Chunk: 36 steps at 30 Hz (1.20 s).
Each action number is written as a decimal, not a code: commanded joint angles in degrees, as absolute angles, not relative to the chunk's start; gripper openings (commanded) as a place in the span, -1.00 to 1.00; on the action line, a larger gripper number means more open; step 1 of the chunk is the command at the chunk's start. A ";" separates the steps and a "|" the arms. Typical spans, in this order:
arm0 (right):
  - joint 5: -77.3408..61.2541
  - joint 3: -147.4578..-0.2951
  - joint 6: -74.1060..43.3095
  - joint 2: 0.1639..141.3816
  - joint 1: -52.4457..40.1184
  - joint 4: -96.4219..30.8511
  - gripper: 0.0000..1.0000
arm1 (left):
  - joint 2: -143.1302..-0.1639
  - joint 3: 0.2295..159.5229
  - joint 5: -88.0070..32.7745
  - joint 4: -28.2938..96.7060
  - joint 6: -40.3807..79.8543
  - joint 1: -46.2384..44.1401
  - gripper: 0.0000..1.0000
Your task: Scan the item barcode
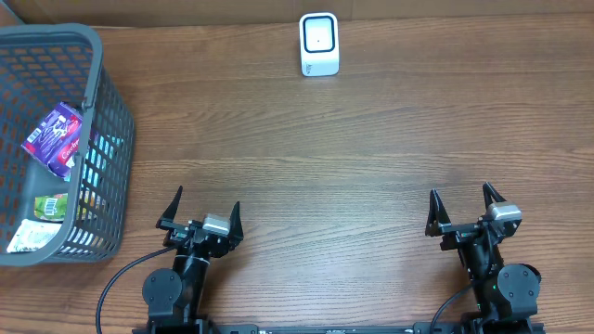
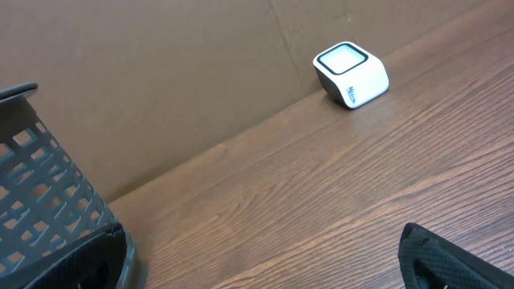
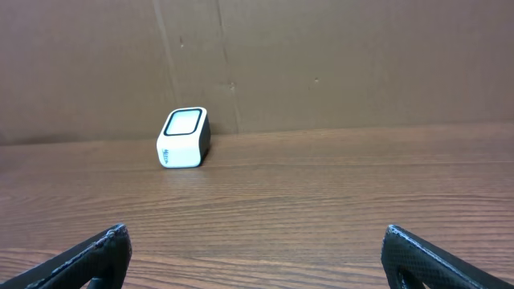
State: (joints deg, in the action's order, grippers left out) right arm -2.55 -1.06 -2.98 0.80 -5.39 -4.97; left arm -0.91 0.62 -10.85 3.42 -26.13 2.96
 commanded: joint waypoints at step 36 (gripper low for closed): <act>-3.11 -5.63 -2.94 0.54 -5.45 -8.38 1.00 | -2.94 10.94 -10.04 5.89 -13.45 2.61 1.00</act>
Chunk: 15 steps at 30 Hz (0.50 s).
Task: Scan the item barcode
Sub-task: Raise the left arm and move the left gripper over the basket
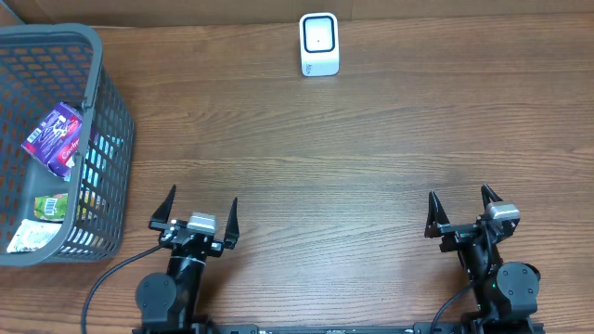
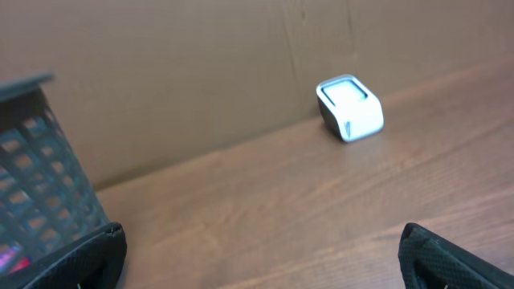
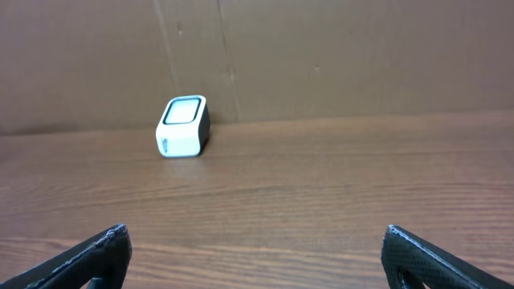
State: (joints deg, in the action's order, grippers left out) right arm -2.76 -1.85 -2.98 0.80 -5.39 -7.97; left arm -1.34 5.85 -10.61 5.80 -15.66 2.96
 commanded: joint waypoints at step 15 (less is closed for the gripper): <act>-6.59 -23.97 -2.94 12.47 -5.45 -17.45 1.00 | -35.44 46.19 -14.28 20.25 -12.67 2.61 1.00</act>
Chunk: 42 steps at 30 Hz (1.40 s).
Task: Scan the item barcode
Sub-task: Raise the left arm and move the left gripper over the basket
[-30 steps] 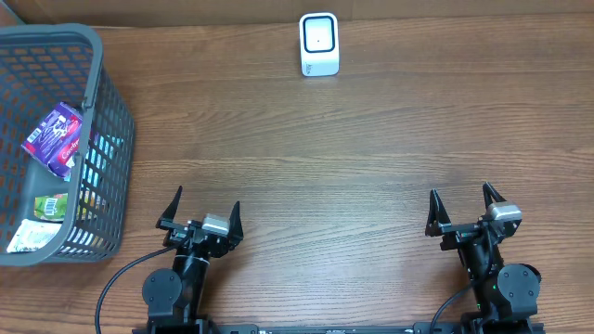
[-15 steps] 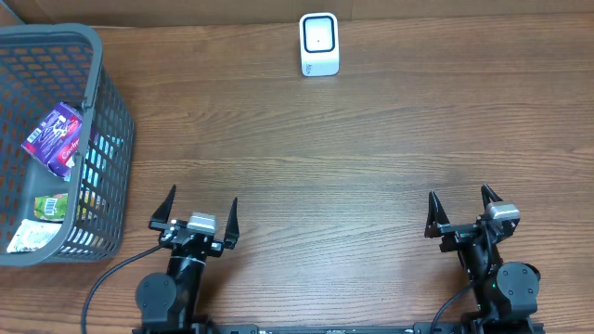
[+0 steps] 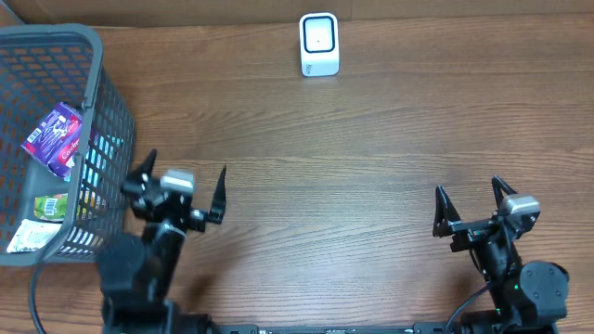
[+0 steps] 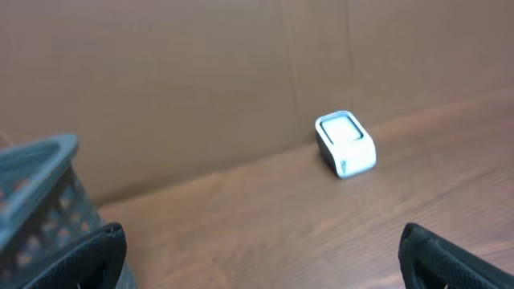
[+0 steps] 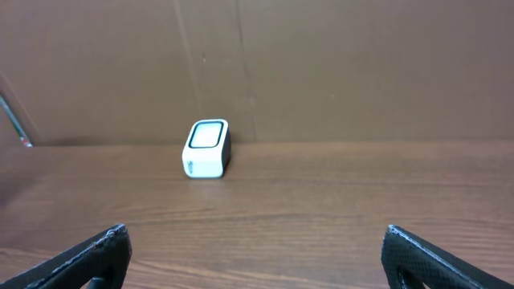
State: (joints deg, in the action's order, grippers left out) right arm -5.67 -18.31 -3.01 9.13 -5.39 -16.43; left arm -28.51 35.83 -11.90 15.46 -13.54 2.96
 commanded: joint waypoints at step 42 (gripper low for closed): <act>-20.25 -72.77 -0.60 66.28 -5.45 -55.05 1.00 | -87.05 125.10 -5.23 69.23 7.88 28.10 0.67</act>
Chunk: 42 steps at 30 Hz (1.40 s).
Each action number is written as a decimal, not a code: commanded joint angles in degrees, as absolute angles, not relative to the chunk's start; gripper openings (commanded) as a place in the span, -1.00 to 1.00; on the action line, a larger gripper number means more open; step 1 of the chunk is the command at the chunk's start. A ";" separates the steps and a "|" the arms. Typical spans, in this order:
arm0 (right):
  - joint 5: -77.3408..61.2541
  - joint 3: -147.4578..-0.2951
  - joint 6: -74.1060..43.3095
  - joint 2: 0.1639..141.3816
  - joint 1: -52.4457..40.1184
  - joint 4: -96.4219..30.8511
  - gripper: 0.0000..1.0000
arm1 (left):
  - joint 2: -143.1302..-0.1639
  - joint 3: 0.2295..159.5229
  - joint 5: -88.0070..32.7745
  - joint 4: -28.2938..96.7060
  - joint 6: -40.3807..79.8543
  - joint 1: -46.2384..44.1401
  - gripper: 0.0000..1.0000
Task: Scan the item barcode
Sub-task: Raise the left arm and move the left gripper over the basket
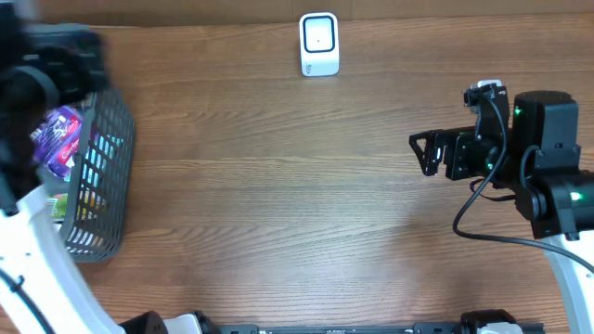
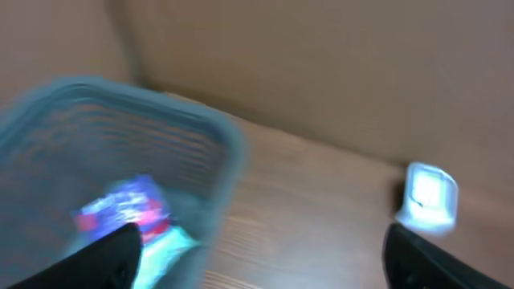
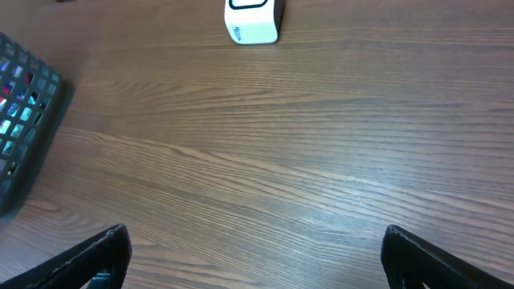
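A white barcode scanner (image 1: 319, 44) stands at the table's far edge. Several packaged items lie in the grey basket (image 1: 104, 176) at the left, among them a purple packet (image 1: 58, 139). My left gripper (image 2: 257, 269) is open and empty, raised above the basket's far end; its view is blurred and shows the basket rim (image 2: 161, 112), the packet (image 2: 120, 210) and the scanner (image 2: 426, 197). My right gripper (image 1: 429, 153) is open and empty, raised over the right half of the table and looking down on bare wood, with the scanner (image 3: 253, 18) ahead.
A brown cardboard wall backs the table behind the scanner. The basket's corner (image 3: 24, 120) shows at the left of the right wrist view. A green packet (image 1: 54, 206) lies low in the basket.
Both arms have risen from the near edge. The left gripper now hangs over the basket at the far left. The right gripper is up over the right side, tilted down. Both remain open.
Both grippers first sat open at the table's near edge, facing the scanner. The left one then turned leftward, and later stood nearer the basket while the right lifted slightly. Now the left is above the basket and the right is raised mid-right.
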State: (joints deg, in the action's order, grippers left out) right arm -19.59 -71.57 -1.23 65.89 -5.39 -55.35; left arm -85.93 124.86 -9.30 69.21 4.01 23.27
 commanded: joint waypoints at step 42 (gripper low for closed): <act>-20.67 -72.77 -3.01 67.64 -5.45 -55.66 1.00 | -135.66 118.72 -7.55 62.37 -11.18 37.80 -0.84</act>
